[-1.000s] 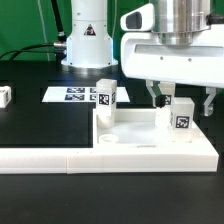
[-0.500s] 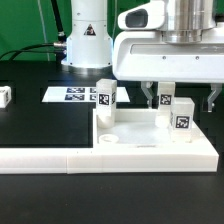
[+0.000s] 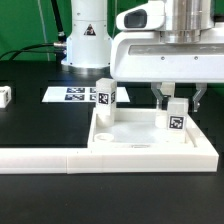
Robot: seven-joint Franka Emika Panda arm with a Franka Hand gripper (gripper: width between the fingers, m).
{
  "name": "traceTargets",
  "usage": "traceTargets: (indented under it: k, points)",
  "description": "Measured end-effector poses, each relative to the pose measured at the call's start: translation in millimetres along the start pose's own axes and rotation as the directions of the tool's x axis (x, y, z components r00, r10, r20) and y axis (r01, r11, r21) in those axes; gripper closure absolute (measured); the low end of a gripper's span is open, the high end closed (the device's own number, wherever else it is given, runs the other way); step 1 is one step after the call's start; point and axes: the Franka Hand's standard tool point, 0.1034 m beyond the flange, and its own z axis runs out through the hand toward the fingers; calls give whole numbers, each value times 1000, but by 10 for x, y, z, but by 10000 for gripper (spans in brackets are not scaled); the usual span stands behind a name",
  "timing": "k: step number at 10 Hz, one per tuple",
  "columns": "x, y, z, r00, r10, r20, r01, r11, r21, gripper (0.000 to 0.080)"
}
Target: Assemble square table
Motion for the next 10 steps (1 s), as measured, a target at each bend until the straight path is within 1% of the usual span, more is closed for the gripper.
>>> traceTargets:
  k: [2, 3, 6, 7, 8, 9, 10]
  points:
    - [3, 7, 1, 999, 37, -1, -37, 999, -1, 509]
    - [20, 33, 0, 994, 111, -11, -111, 994, -2, 509]
    - [31, 48, -5, 994, 110, -15, -110, 994, -5, 509]
    - [10, 33, -79, 998, 67, -1, -67, 998, -4, 509]
    - [17, 47, -211, 1000, -5, 6, 5, 1000, 4, 509]
    - [17, 100, -306, 999, -50, 10, 50, 999, 9, 412]
    - [-3, 154, -361, 997, -75, 22, 75, 997, 10, 273]
